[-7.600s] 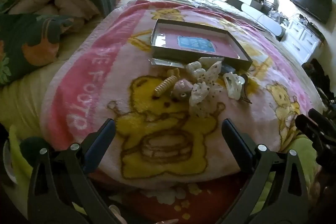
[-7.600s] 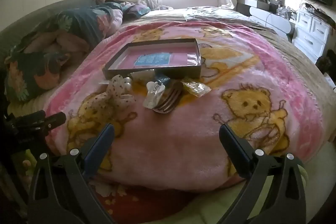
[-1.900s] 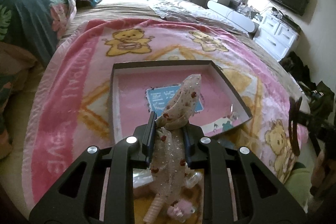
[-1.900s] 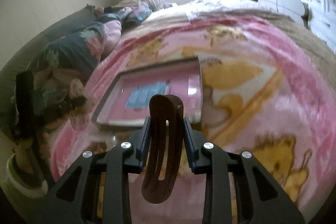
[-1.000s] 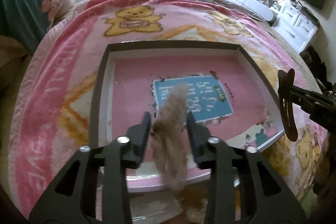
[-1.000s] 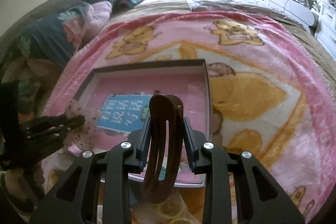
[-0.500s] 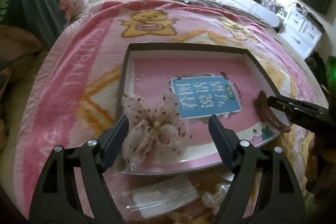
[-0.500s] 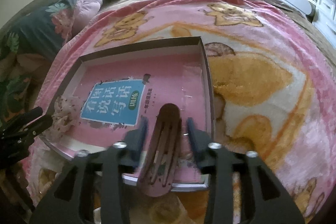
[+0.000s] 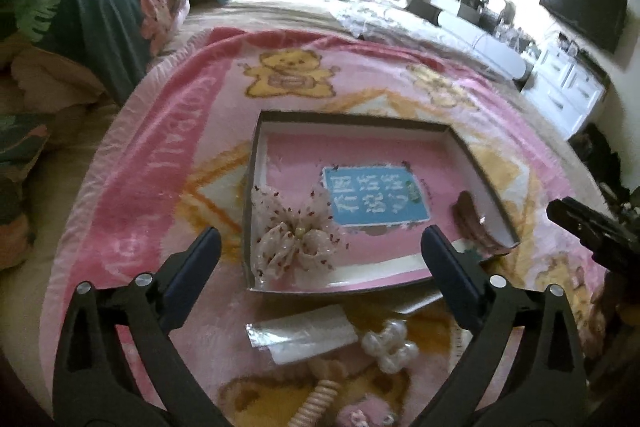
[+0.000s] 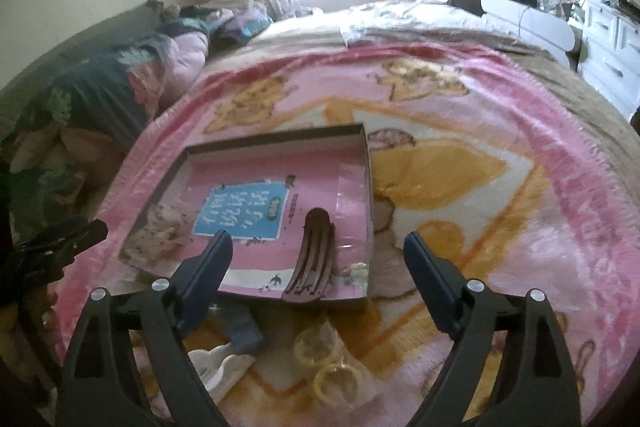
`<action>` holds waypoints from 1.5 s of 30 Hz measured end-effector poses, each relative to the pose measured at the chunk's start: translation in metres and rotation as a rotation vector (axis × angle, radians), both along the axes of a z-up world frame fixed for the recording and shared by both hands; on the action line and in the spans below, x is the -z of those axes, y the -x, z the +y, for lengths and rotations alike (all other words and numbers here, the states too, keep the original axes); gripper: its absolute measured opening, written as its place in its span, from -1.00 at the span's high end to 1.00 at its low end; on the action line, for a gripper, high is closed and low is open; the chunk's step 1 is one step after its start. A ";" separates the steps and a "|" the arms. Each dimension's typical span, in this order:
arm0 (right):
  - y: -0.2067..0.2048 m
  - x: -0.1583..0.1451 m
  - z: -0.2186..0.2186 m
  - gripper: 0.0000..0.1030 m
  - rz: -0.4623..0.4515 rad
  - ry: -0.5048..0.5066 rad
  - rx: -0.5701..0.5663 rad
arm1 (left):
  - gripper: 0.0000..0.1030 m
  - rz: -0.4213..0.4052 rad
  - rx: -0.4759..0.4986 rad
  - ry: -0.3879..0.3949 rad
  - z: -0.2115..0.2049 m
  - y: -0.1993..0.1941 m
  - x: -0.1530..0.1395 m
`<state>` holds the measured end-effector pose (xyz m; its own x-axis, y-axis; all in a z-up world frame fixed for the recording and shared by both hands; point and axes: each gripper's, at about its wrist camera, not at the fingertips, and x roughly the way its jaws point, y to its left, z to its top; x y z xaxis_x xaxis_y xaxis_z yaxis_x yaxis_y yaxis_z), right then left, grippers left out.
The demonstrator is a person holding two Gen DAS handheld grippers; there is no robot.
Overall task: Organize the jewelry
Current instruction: 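Withdraw both open tools from the tray toward the remaining accessories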
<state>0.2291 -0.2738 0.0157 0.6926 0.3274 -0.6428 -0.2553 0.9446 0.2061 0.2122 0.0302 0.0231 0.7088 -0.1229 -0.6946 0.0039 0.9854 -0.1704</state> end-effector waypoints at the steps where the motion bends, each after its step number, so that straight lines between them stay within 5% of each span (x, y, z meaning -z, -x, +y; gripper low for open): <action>1: 0.005 -0.005 -0.002 -0.74 -0.012 -0.008 0.000 | -0.82 -0.011 -0.004 0.007 0.001 0.004 -0.005; 19: 0.080 -0.064 -0.004 -0.80 -0.140 -0.035 -0.051 | -0.82 -0.129 -0.007 -0.008 -0.005 0.071 -0.055; 45: 0.131 -0.041 0.031 -0.81 -0.085 -0.005 -0.149 | -0.82 -0.071 -0.034 -0.050 0.014 0.129 -0.025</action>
<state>0.0983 -0.2432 0.0562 0.6879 0.4339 -0.5818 -0.4095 0.8939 0.1825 0.0830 0.0438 0.0482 0.7595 -0.0643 -0.6473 -0.0196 0.9924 -0.1215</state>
